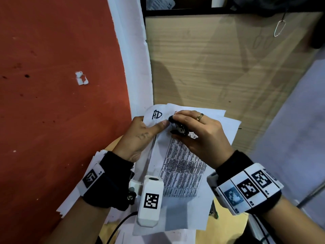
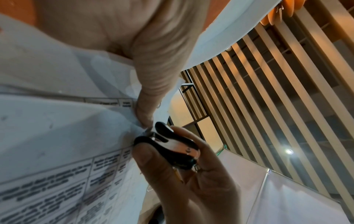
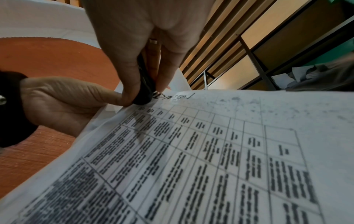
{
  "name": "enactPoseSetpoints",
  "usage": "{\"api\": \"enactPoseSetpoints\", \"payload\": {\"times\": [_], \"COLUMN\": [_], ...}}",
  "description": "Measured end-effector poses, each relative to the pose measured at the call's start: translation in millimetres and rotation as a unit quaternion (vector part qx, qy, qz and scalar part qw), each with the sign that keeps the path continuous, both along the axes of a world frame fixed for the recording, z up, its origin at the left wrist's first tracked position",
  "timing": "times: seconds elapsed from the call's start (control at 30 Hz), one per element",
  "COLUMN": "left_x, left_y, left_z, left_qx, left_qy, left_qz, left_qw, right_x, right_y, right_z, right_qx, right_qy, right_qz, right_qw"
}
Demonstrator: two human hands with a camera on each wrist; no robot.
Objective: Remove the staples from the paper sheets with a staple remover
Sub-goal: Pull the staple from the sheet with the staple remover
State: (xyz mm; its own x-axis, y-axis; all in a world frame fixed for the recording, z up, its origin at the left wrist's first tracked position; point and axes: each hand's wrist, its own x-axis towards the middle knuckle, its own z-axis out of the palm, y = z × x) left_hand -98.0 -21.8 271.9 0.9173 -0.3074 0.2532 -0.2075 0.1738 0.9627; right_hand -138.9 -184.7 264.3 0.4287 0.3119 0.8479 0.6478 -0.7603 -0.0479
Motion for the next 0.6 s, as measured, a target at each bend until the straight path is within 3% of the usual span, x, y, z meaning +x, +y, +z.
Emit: {"api": "enactPoseSetpoints", "payload": {"times": [0.4, 0.6], "left_x": [5.7, 6.0], "left_y": [5.6, 5.1], "left_z": [0.8, -1.2], "left_qx": [0.015, -0.012], "left_qy": [0.023, 0.038], "left_qz": [-0.032, -0.05], "left_qw": [0.999, 0.998], "right_x": [4.6, 5.0], "right_y": [-1.2, -0.6], "right_z": [4.7, 2.9], "right_qx": [-0.057, -0.035], "right_qy": [0.015, -0.004], "right_qz": [0.004, 0.005], "right_qw": [0.998, 0.999]}}
